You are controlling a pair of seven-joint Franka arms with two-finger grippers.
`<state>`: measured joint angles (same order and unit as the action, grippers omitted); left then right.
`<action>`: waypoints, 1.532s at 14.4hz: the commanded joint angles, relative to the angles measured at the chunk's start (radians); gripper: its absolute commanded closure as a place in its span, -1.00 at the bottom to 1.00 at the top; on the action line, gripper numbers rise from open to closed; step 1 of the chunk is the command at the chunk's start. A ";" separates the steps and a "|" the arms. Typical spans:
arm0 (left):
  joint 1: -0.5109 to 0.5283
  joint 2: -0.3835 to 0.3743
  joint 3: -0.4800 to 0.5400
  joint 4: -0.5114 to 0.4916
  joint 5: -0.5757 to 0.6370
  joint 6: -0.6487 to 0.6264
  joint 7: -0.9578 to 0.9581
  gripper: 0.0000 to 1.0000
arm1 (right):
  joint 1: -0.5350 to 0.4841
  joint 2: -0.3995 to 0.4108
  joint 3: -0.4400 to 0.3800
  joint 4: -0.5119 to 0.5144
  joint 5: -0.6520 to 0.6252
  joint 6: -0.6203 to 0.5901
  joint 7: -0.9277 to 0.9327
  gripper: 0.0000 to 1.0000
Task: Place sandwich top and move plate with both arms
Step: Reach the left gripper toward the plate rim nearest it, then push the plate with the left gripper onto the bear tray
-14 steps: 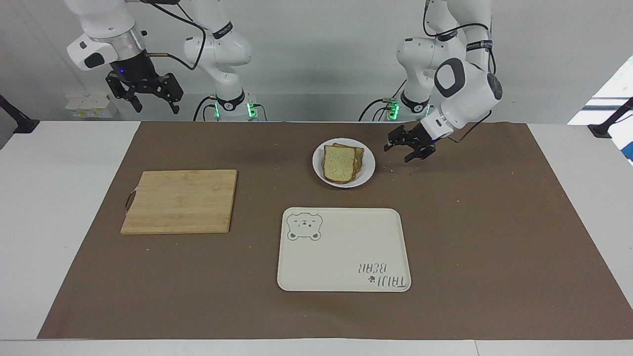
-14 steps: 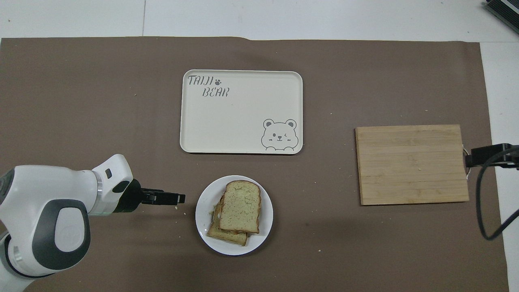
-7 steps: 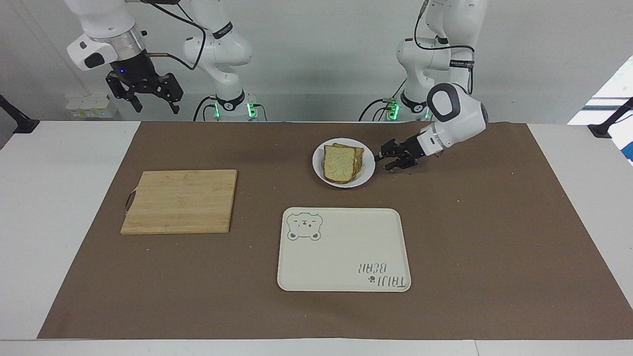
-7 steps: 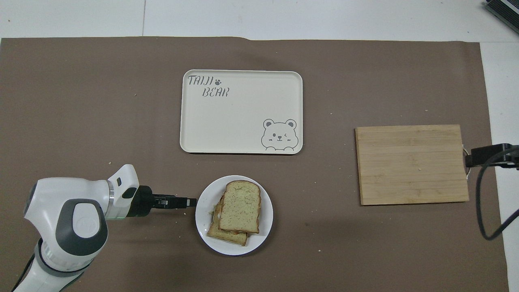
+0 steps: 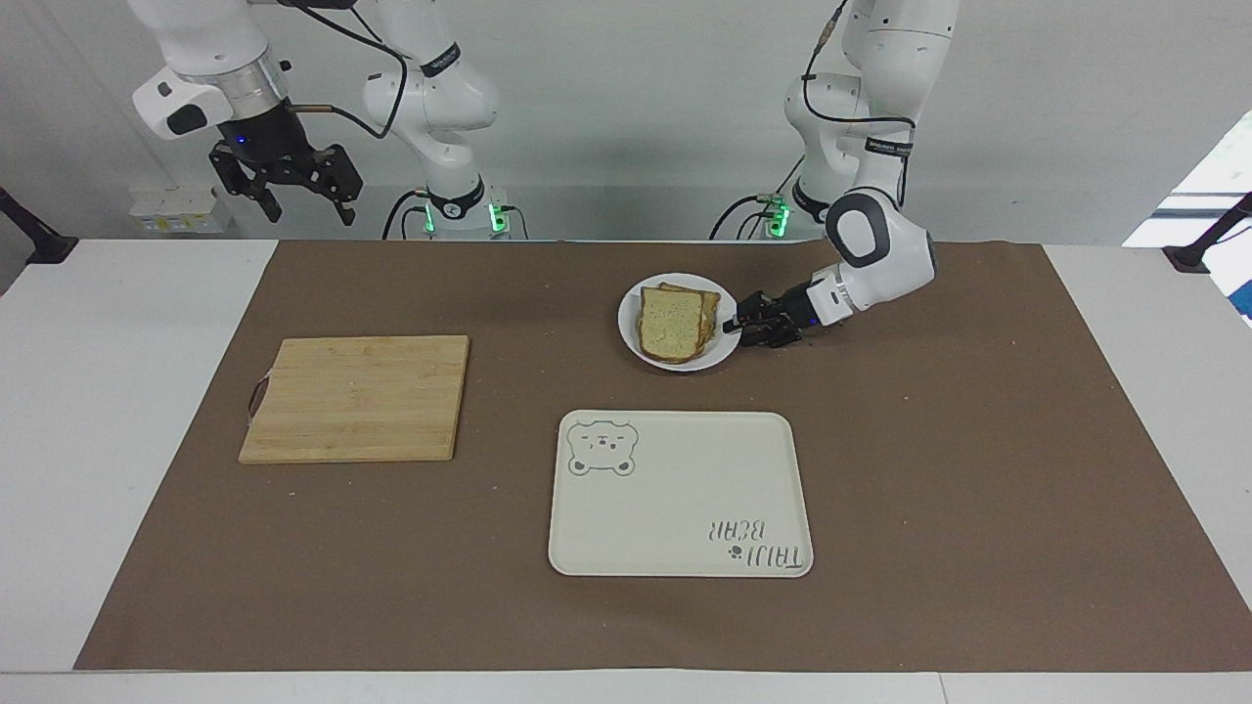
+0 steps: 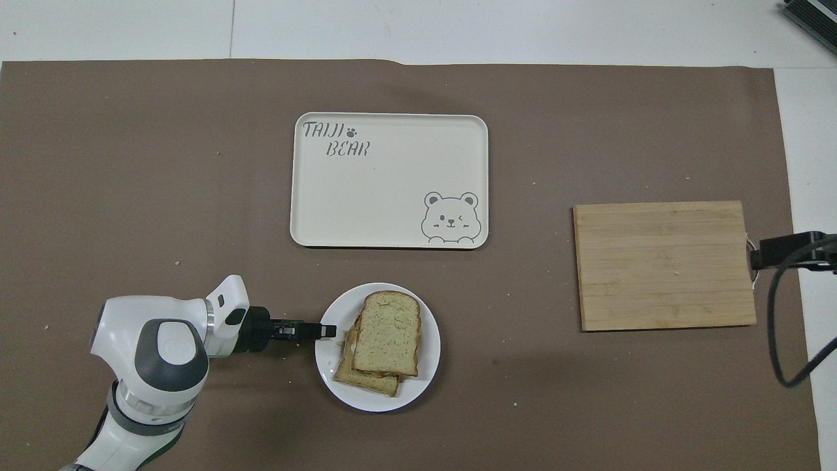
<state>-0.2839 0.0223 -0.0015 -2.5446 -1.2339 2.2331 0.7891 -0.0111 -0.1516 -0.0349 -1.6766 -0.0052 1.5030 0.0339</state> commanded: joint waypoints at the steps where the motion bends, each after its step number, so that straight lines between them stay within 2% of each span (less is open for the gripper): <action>1: -0.006 -0.013 0.012 -0.016 -0.022 -0.065 0.027 0.27 | -0.010 -0.023 0.006 -0.026 -0.009 0.008 -0.003 -1.00; 2: -0.004 -0.015 0.012 -0.016 -0.022 -0.079 0.027 0.39 | -0.012 -0.023 0.006 -0.025 -0.009 0.008 -0.005 -1.00; 4: -0.003 -0.025 0.014 -0.023 -0.022 -0.113 0.025 1.00 | -0.012 -0.023 0.006 -0.025 -0.009 0.009 -0.003 -1.00; 6: 0.041 -0.027 0.014 -0.022 -0.022 -0.160 0.027 1.00 | -0.010 -0.023 0.006 -0.025 -0.009 0.006 -0.003 -1.00; 8: 0.049 -0.028 0.018 -0.023 -0.022 -0.155 0.029 1.00 | -0.012 -0.023 0.006 -0.026 -0.009 0.003 -0.005 -1.00; 13: 0.104 -0.007 0.017 0.036 -0.025 -0.204 0.018 1.00 | -0.013 -0.023 0.004 -0.025 -0.009 0.003 -0.006 -1.00; 17: 0.182 0.042 0.015 0.160 -0.036 -0.266 -0.033 1.00 | -0.013 -0.023 0.003 -0.025 -0.009 0.005 -0.012 -1.00; 20: 0.190 0.146 0.015 0.326 -0.065 -0.250 -0.099 1.00 | -0.013 -0.023 0.003 -0.025 -0.009 0.005 -0.012 -1.00; 22: 0.177 0.197 0.014 0.397 -0.154 -0.181 -0.116 1.00 | -0.013 -0.023 0.003 -0.025 -0.009 0.005 -0.012 -1.00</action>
<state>-0.1018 0.1326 0.0188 -2.2555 -1.3178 2.0259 0.6977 -0.0138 -0.1516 -0.0355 -1.6768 -0.0052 1.5019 0.0338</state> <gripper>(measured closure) 0.965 0.000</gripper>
